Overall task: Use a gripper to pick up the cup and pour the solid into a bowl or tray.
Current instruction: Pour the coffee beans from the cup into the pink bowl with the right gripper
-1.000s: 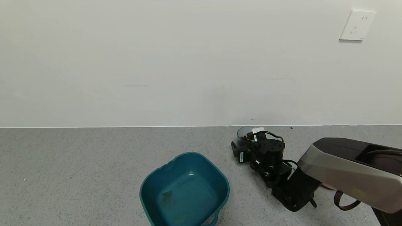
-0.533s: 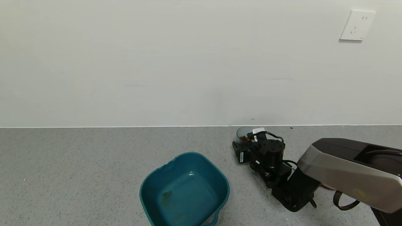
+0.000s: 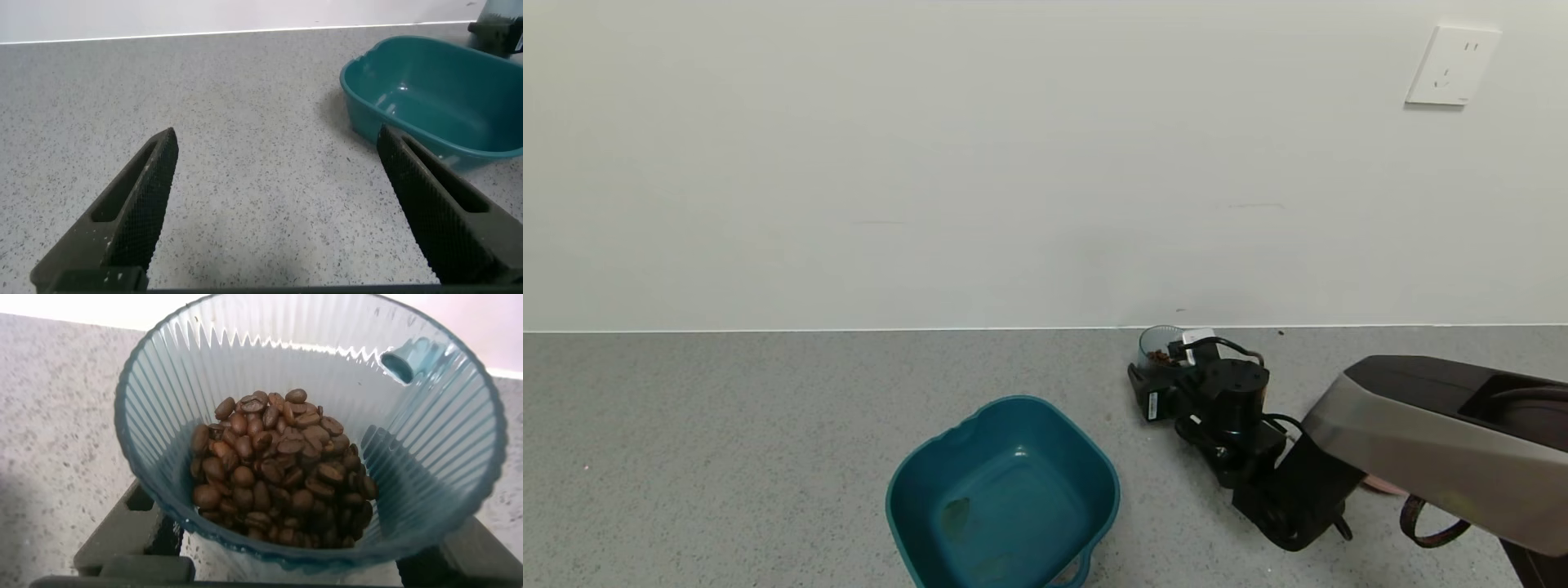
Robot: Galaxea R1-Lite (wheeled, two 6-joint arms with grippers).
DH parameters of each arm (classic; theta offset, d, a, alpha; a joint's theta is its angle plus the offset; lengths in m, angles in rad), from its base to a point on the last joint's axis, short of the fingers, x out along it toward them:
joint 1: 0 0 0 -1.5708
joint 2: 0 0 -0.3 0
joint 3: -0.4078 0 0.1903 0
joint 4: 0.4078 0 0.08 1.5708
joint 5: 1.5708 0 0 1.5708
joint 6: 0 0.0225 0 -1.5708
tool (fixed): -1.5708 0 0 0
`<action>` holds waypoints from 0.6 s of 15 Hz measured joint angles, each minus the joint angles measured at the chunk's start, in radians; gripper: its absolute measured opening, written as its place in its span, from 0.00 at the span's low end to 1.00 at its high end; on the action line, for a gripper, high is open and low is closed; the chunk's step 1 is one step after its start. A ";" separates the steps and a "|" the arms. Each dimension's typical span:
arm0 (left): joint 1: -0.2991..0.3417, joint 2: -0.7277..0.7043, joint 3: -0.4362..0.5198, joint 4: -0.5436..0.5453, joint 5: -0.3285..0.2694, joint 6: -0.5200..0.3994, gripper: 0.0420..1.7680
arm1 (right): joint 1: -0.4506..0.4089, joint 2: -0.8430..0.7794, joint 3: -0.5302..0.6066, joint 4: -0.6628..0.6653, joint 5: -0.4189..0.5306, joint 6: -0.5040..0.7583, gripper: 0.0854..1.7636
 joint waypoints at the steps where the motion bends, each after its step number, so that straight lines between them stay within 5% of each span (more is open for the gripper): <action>1: 0.000 0.000 0.000 0.000 0.000 0.000 0.99 | 0.000 -0.013 0.004 0.004 0.001 0.000 0.78; 9: 0.000 0.000 0.000 0.000 0.000 0.000 0.99 | -0.020 -0.294 0.010 0.281 0.011 -0.008 0.78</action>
